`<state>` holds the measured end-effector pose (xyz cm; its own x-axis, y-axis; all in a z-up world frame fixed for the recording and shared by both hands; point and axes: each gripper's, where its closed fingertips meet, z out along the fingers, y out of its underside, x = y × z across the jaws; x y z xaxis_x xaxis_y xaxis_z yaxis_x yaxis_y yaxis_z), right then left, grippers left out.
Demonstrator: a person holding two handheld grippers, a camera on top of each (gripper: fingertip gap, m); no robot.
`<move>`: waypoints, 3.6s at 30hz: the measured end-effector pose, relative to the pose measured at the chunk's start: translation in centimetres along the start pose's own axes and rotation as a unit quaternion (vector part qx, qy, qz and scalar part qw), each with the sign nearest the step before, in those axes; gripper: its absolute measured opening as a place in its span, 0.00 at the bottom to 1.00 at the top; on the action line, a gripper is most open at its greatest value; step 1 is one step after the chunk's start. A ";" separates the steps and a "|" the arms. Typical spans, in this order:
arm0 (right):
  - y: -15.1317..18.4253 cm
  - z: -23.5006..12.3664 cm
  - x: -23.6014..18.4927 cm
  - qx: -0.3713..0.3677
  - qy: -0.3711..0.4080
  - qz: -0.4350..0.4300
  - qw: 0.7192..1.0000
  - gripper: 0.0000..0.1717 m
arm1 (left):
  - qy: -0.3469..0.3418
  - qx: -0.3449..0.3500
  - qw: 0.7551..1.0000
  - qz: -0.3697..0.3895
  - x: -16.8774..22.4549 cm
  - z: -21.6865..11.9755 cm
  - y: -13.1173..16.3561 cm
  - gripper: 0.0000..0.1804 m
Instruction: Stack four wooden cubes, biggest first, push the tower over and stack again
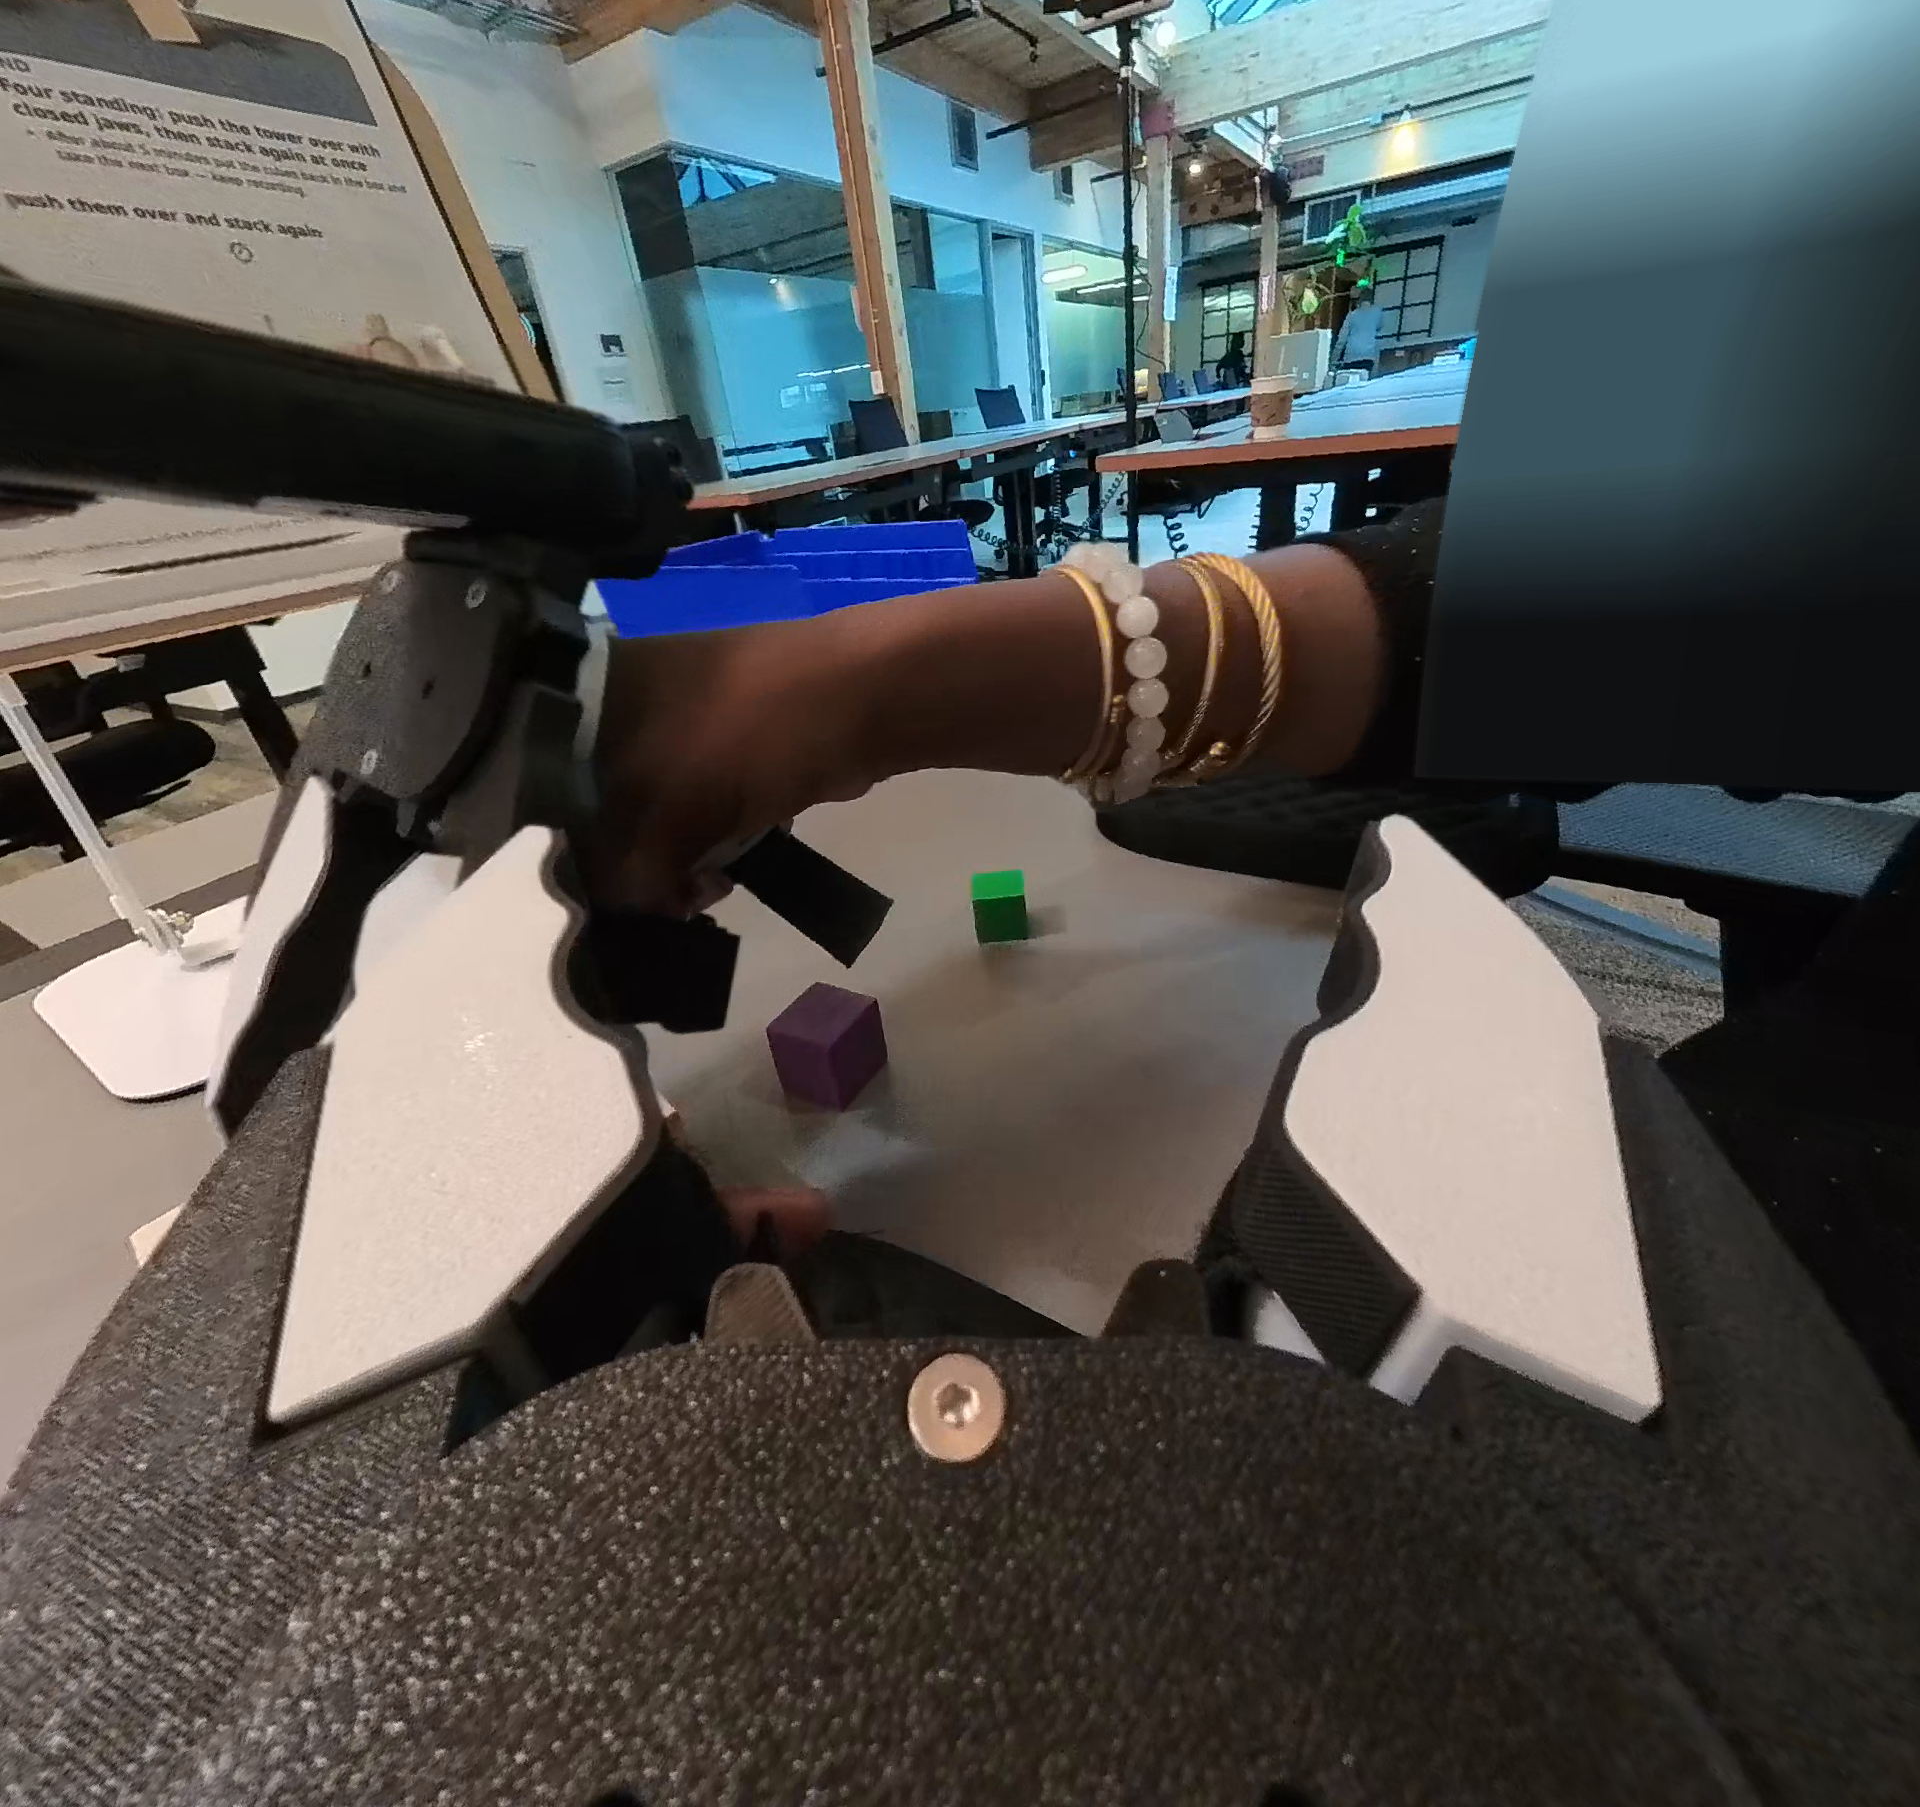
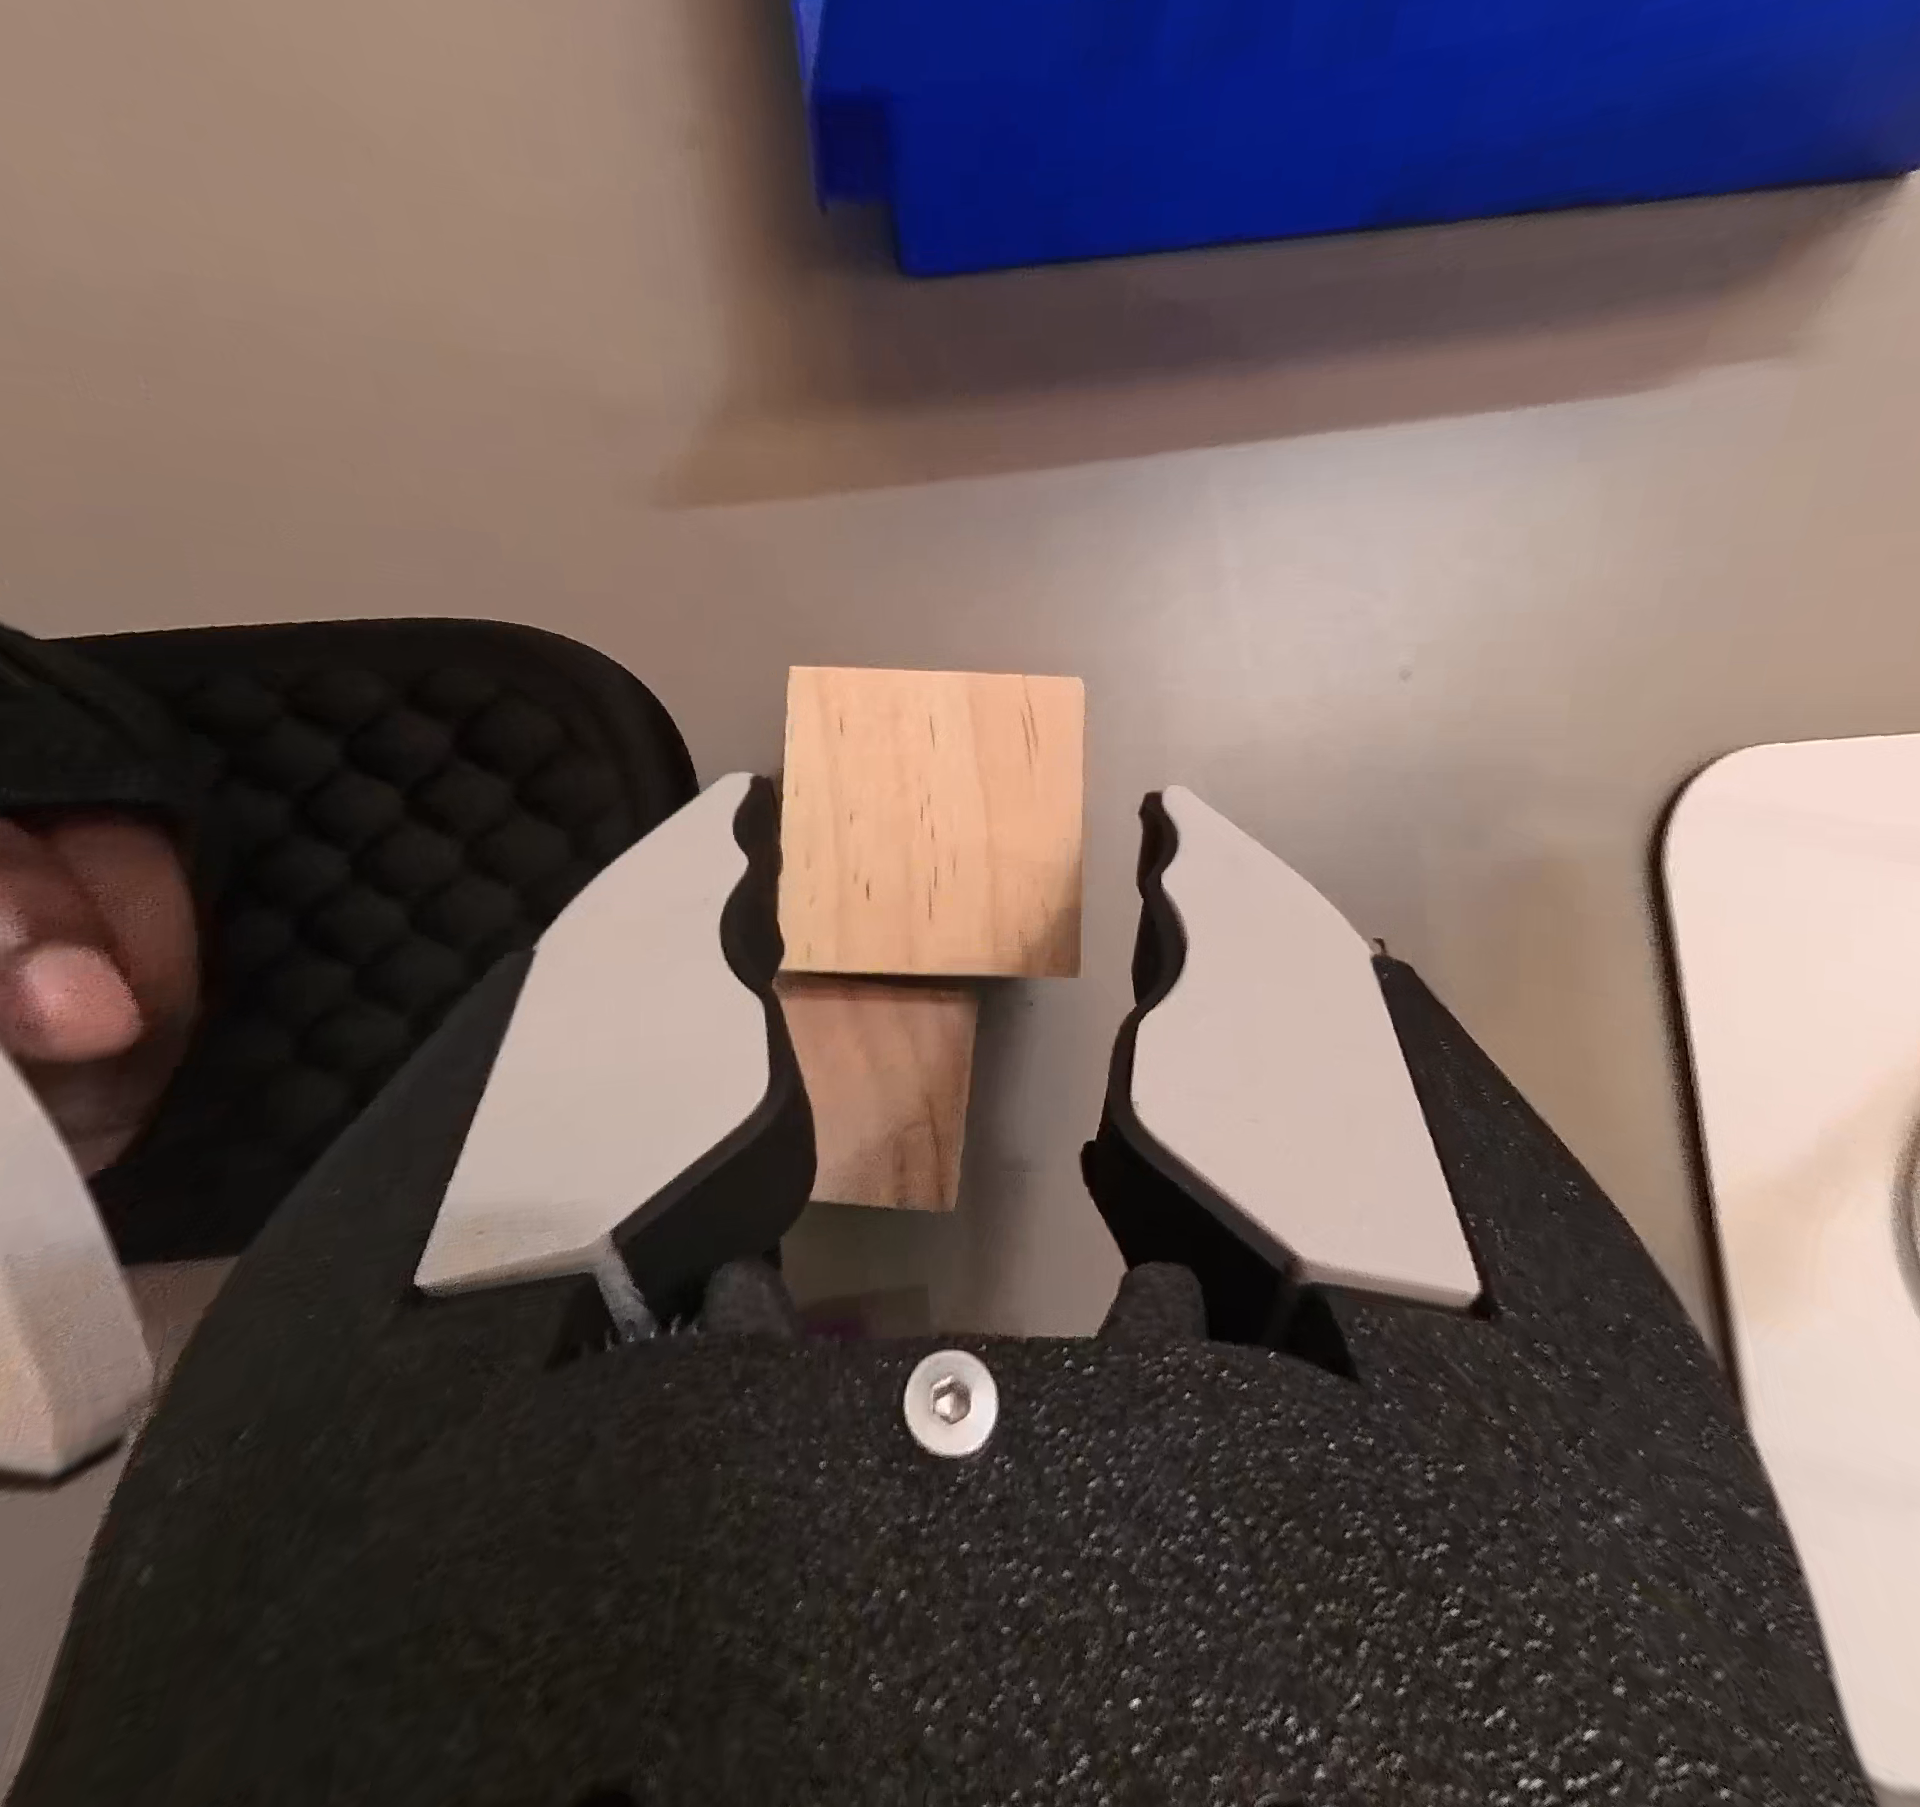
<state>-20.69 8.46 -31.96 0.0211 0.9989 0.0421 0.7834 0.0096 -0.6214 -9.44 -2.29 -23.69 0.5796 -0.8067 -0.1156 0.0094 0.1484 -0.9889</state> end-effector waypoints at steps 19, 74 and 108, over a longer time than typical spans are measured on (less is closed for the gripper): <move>-1.2 -4.8 1.0 0.040 0.000 -0.008 0.999 0.34 | -0.002 0.006 1.000 -0.007 -0.2 -0.1 -0.1 0.74; 10.0 -12.4 -9.7 0.024 -0.062 -0.064 0.996 0.42 | 0.014 -0.009 1.000 0.004 0.4 0.2 0.3 0.71; 5.1 -3.1 -2.0 -0.011 -0.031 -0.006 0.999 0.24 | 0.014 -0.002 1.000 -0.004 0.2 0.0 0.1 0.70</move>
<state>-14.84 6.38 -32.77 -0.0266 0.9996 0.0017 0.7971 0.0222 -0.6035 -9.26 -2.45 -23.82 0.5567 -0.8234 -0.1102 0.0112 0.1401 -0.9901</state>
